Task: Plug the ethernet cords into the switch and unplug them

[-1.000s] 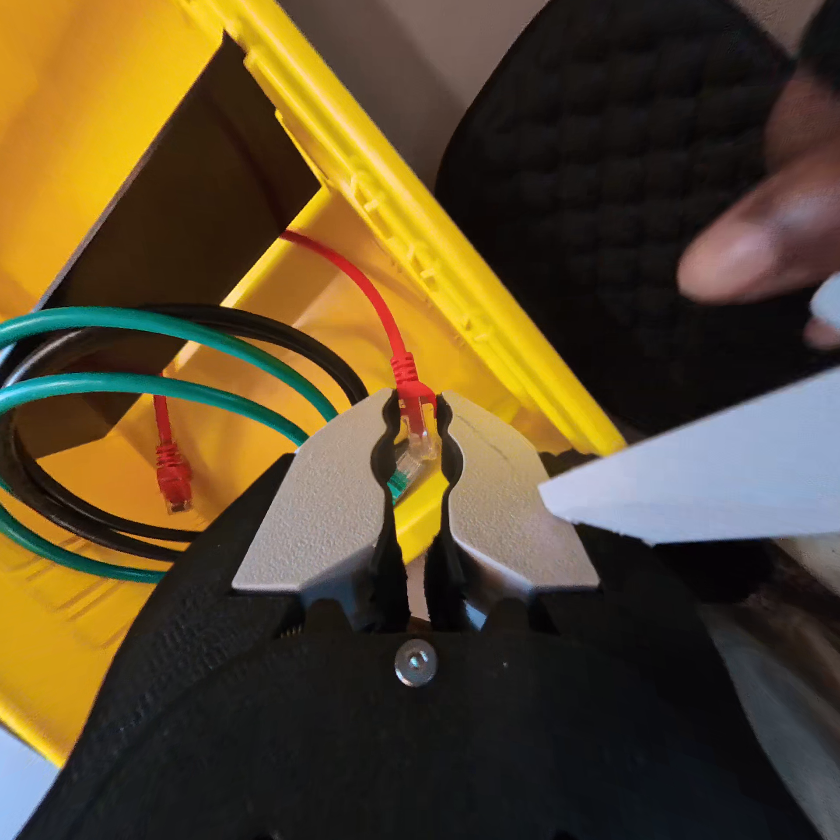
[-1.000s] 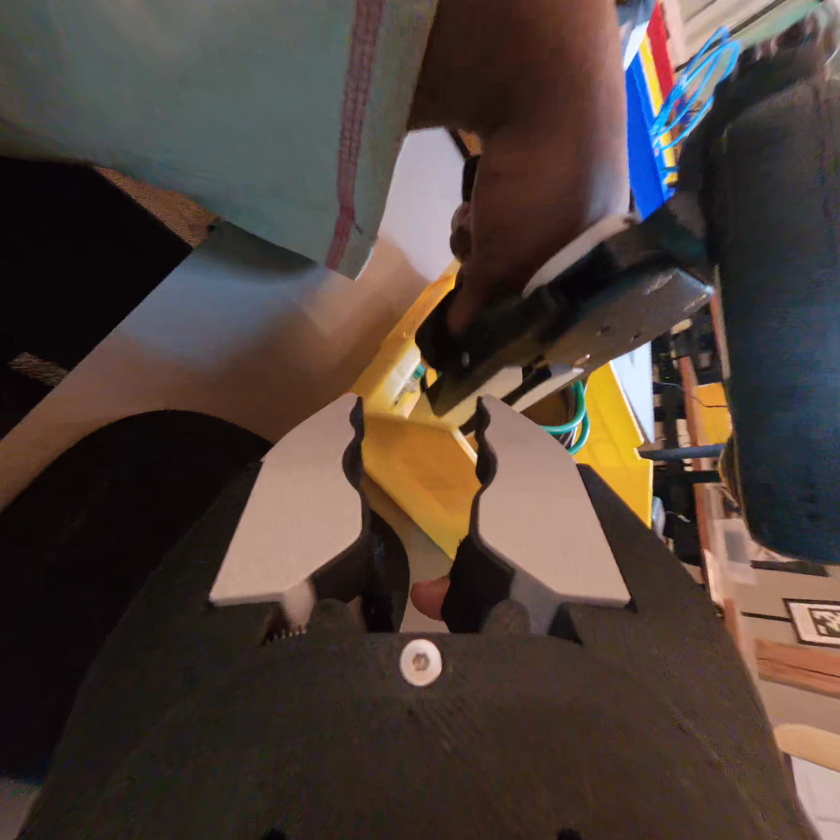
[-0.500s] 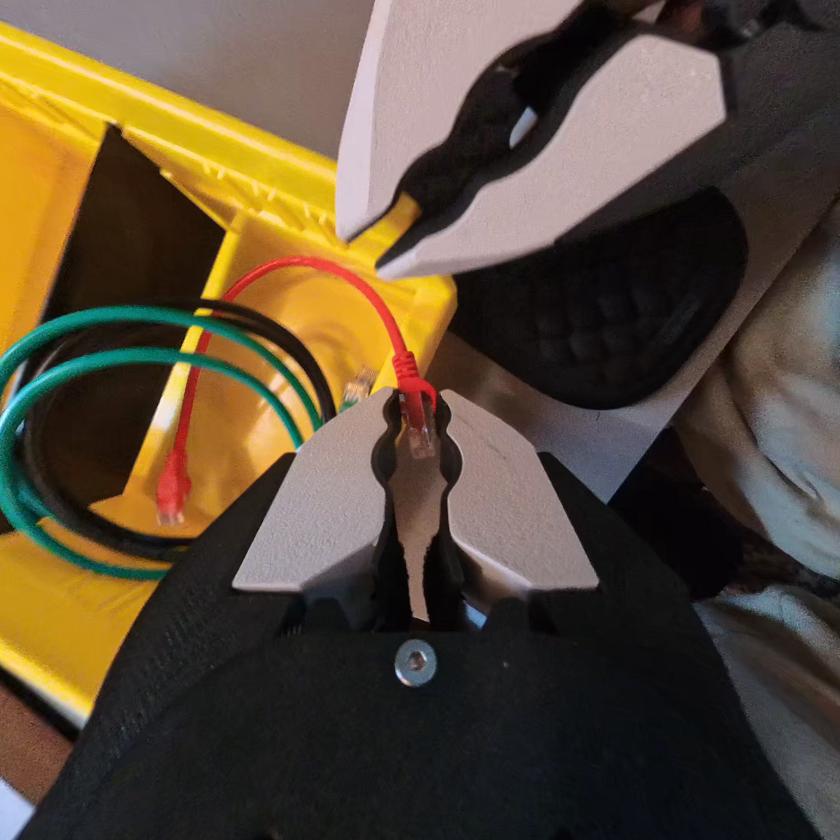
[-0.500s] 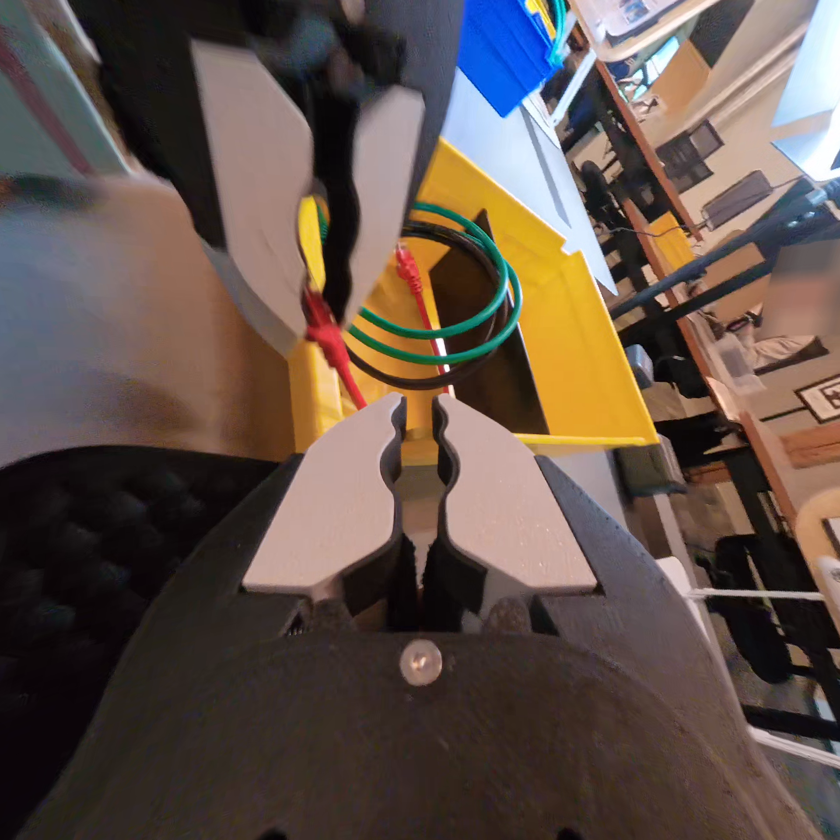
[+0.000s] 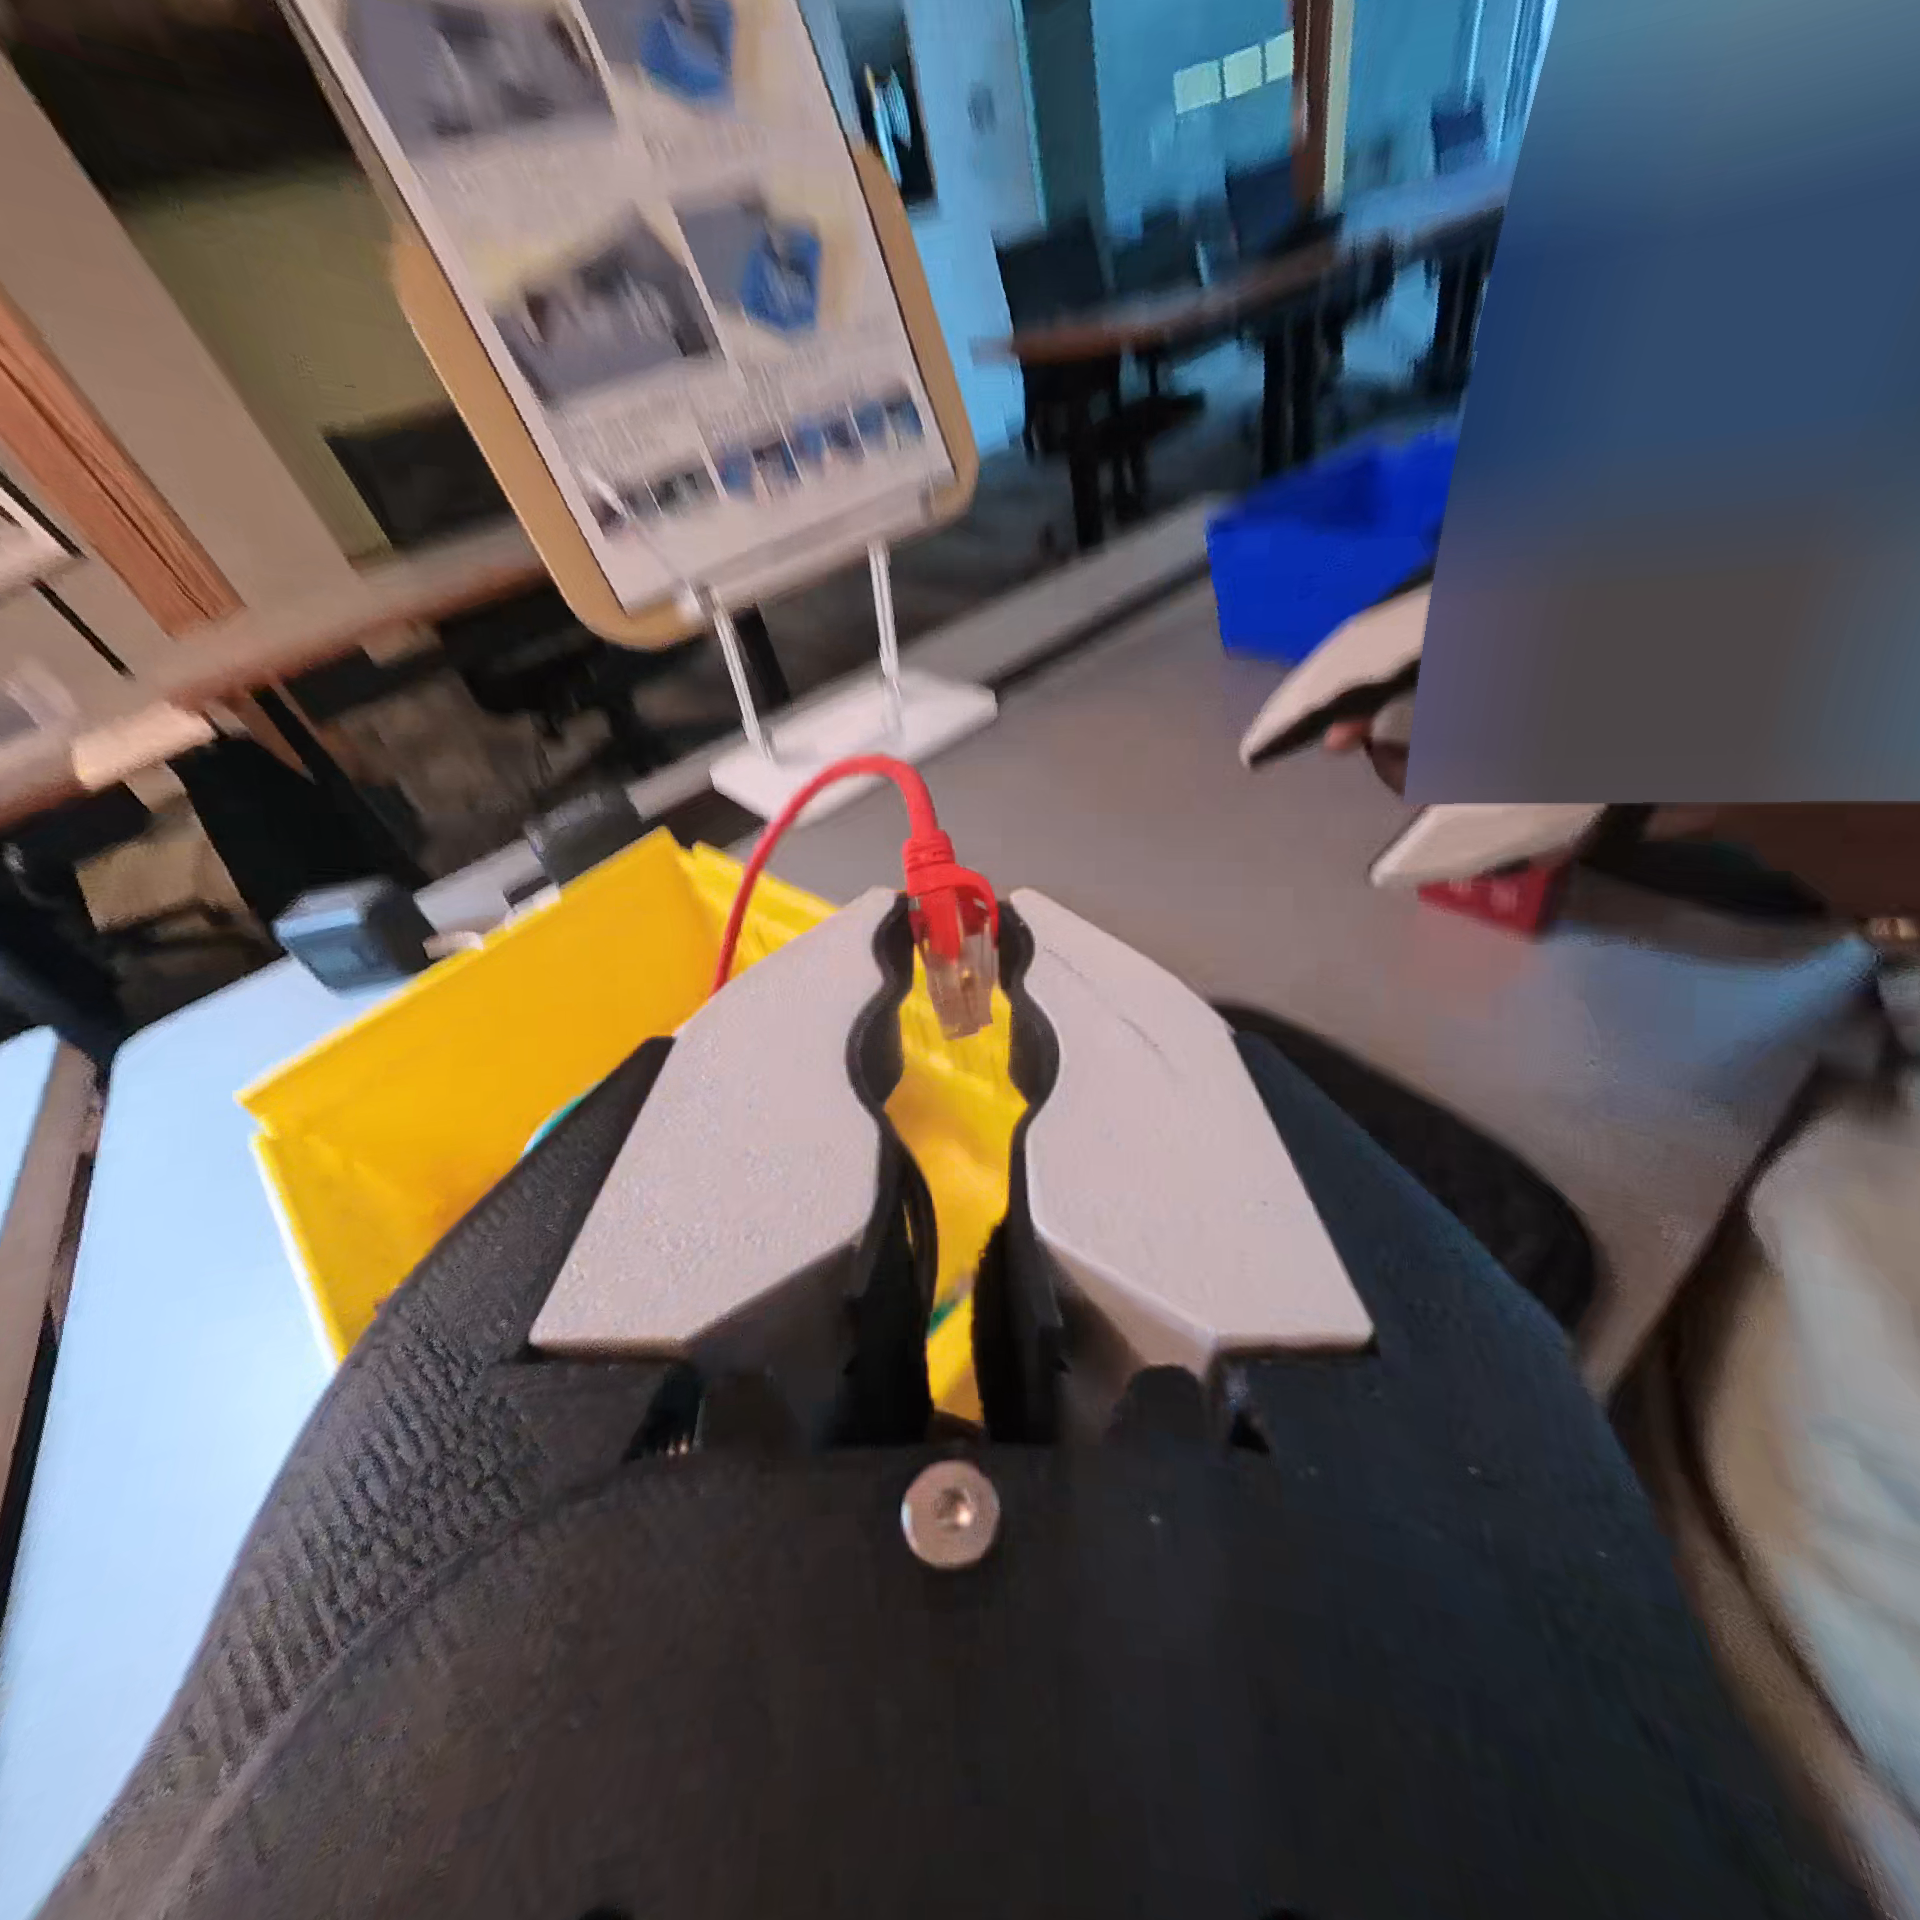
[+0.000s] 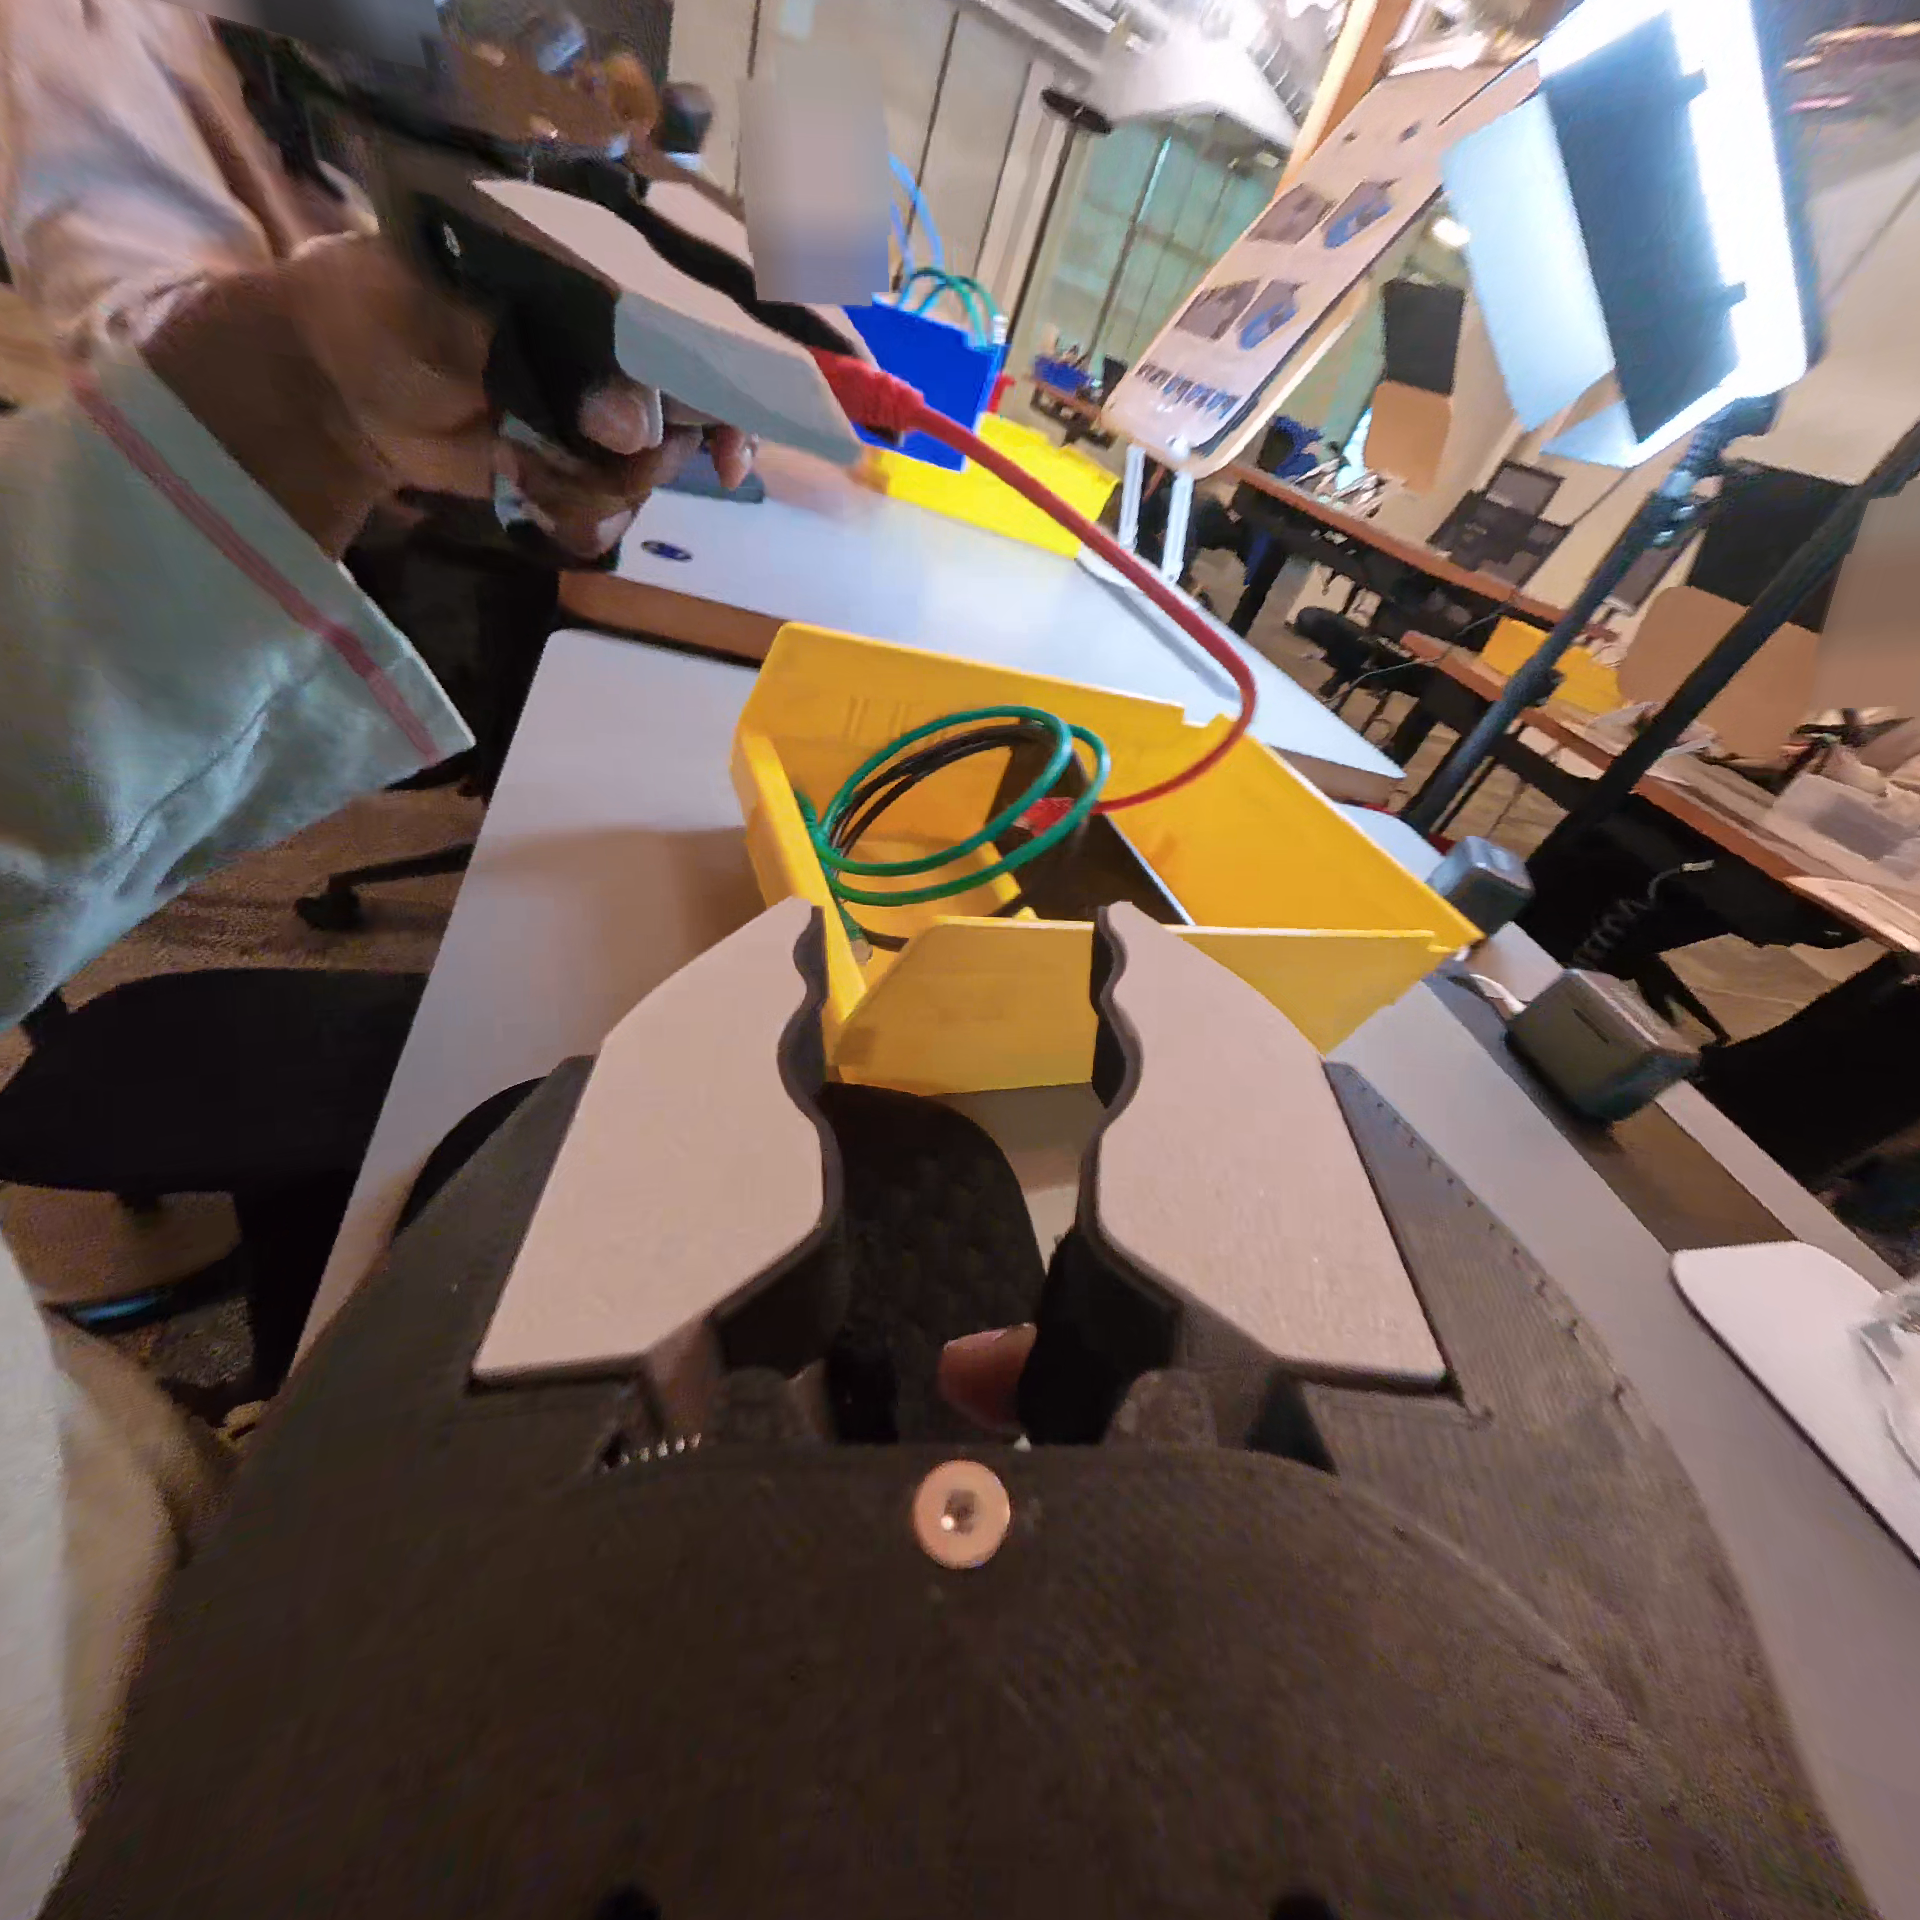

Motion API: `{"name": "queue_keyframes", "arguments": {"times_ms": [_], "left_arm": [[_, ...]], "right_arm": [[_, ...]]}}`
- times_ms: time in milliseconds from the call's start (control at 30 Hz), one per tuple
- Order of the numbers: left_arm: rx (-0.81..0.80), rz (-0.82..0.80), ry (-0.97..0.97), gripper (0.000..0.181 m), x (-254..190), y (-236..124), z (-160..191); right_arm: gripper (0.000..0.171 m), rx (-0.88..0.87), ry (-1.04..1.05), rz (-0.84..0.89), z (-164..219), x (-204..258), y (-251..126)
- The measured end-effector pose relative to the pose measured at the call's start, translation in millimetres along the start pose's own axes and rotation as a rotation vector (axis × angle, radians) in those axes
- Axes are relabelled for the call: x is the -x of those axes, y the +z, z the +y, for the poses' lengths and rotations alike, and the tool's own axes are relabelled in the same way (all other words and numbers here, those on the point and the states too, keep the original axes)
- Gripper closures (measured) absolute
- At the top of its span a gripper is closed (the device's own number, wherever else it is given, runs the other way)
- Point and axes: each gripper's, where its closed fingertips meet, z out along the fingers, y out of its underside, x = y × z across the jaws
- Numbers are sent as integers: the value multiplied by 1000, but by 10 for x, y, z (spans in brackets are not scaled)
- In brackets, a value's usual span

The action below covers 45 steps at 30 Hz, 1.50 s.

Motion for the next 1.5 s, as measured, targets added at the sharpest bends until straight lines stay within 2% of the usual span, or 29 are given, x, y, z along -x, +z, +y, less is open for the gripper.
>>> {"name": "queue_keyframes", "arguments": {"times_ms": [133, 233, 333, 433, 600, 800, 1100, 1233, 1367, 1400, 1467, 1500], "left_arm": [[-261, -102, -24, 166, 48, -18, -377], [-540, -154, -187, 166, 213, -113, -639], [-812, -88, -464, 167, 442, -267, -659], [-999, 13, -603, 167, 519, -405, -654], [-905, 60, -520, 167, 329, -236, -715], [-632, 225, -283, 167, -377, 111, -799], [-188, 240, 165, 167, -1127, 691, -418], [-76, 317, 255, 167, -1418, 847, -248], [-65, 407, 264, 167, -1664, 895, -234], [-66, 427, 265, 166, -1710, 893, -236], [-73, 446, 271, 166, -1768, 892, -247], [-91, 439, 268, 166, -1771, 898, -275]], "right_arm": [[122, -13, -34, 72, -57, -112, -317], [123, -20, -53, 117, -72, -171, -495], [125, -32, -59, 147, -85, -215, -629], [125, -20, -61, 172, -53, -259, -729], [125, -18, -46, 196, -15, -298, -835], [125, -66, -86, 199, -102, -248, -900], [125, -99, -414, 316, -355, -111, -943], [128, -65, -474, 284, -313, -5, -860], [132, 68, -545, 316, -103, -57, -770], [135, 113, -565, 325, -30, -79, -752], [162, 150, -553, 332, 49, -97, -729], [165, 128, -504, 325, 44, -90, -718]]}}
